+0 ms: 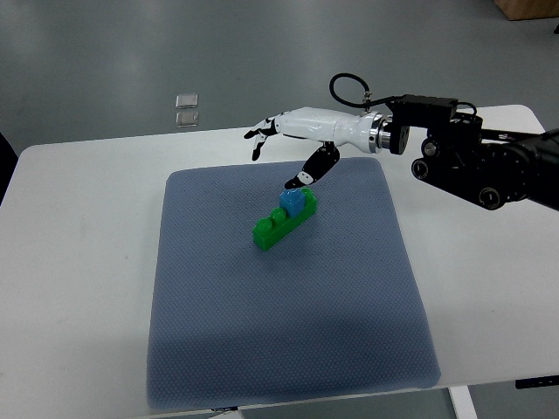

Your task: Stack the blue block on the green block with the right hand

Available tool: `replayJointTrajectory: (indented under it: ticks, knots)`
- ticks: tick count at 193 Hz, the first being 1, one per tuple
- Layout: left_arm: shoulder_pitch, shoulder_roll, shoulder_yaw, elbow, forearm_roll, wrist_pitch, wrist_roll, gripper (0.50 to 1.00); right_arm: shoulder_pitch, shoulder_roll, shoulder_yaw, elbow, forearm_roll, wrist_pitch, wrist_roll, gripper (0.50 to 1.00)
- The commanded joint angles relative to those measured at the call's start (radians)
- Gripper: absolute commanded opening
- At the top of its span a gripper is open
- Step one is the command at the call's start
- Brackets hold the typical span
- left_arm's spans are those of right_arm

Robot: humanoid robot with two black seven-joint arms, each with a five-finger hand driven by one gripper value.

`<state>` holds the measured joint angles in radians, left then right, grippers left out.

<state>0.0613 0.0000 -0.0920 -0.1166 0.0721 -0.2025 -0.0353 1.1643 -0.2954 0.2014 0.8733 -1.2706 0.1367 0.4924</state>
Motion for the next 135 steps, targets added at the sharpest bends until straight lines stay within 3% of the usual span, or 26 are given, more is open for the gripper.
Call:
replayJointTrajectory:
  ticks: [1,39,74,93,135]
  knots:
    - [0.0,0.0,0.0,0.0,0.0,0.0,0.0,1.0,-0.034,-0.014,0.085,-0.028,0.137,0.109,-0.008,0.899]
    - [0.0,0.0,0.0,0.0,0.0,0.0,0.0,1.0,-0.084,-0.033,0.099,-0.096,0.392,0.164,-0.015,0.899]
    - [0.0,0.0,0.0,0.0,0.0,0.0,0.0,1.0,-0.146,-0.031,0.101,-0.163,0.711,0.205,-0.1,0.899]
    - [0.0,0.0,0.0,0.0,0.0,0.0,0.0,1.0,-0.163,-0.028,0.101,-0.183,0.795,0.211,-0.113,0.901]
    - [0.0,0.0,0.0,0.0,0.0,0.0,0.0,1.0,-0.235,-0.022,0.099,-0.22,1.151,0.221,-0.232,0.901]
